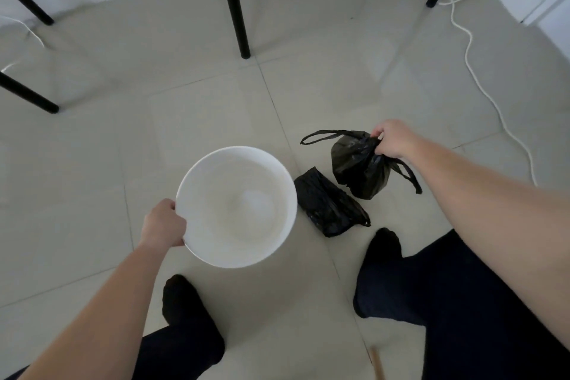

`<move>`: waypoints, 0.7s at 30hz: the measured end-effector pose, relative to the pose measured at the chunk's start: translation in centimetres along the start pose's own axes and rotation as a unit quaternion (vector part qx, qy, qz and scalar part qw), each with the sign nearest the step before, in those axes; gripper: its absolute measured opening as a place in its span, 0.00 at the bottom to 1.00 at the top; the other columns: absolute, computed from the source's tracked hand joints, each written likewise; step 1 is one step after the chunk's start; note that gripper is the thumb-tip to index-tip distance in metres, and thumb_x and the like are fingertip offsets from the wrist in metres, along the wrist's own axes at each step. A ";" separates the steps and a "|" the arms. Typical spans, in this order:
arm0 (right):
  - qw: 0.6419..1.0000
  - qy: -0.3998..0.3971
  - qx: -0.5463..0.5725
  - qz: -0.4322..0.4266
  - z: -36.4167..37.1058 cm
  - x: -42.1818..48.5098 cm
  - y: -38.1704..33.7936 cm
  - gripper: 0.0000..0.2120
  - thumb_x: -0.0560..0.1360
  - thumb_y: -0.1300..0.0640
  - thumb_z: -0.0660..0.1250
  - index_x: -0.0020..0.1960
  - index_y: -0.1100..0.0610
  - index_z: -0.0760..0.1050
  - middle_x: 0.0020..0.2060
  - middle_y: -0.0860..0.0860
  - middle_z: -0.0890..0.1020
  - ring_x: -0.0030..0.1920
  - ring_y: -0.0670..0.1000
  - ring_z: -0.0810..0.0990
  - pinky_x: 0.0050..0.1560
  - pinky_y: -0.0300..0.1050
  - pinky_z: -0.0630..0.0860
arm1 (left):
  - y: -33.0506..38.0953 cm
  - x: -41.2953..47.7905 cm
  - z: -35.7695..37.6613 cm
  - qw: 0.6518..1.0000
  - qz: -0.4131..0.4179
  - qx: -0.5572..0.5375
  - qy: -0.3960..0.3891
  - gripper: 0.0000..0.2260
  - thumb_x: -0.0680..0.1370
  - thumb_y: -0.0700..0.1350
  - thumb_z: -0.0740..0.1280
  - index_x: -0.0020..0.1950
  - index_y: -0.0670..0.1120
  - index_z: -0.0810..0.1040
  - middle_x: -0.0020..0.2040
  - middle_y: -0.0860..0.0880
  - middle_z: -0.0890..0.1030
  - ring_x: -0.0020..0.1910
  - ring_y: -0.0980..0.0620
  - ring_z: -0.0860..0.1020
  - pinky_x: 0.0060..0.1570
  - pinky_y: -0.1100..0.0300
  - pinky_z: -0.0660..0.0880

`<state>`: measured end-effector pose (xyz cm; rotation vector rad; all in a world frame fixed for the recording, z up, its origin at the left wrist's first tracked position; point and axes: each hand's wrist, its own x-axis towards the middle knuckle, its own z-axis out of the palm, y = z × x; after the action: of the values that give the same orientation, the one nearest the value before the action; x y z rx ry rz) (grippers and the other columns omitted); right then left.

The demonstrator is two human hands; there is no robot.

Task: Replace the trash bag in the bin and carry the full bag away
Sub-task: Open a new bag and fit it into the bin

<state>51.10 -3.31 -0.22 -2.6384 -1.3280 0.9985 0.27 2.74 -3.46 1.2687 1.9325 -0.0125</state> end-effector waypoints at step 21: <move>0.998 -0.041 0.022 -0.030 4.5 1.1 -0.8 0.24 0.75 0.58 0.75 0.70 0.57 0.78 0.64 0.58 0.82 0.63 0.60 0.80 0.63 0.50 0.75 | 0.8 -0.6 0.1 0.998 -0.027 -0.057 -0.021 0.14 0.76 0.28 0.58 0.50 0.46 0.76 0.56 0.39 0.80 0.46 0.38 0.84 0.42 0.42 0.86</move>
<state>48.48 -3.15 -4.13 -2.5354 -1.3758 1.1248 1.05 2.69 -2.83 1.1334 1.9026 0.0421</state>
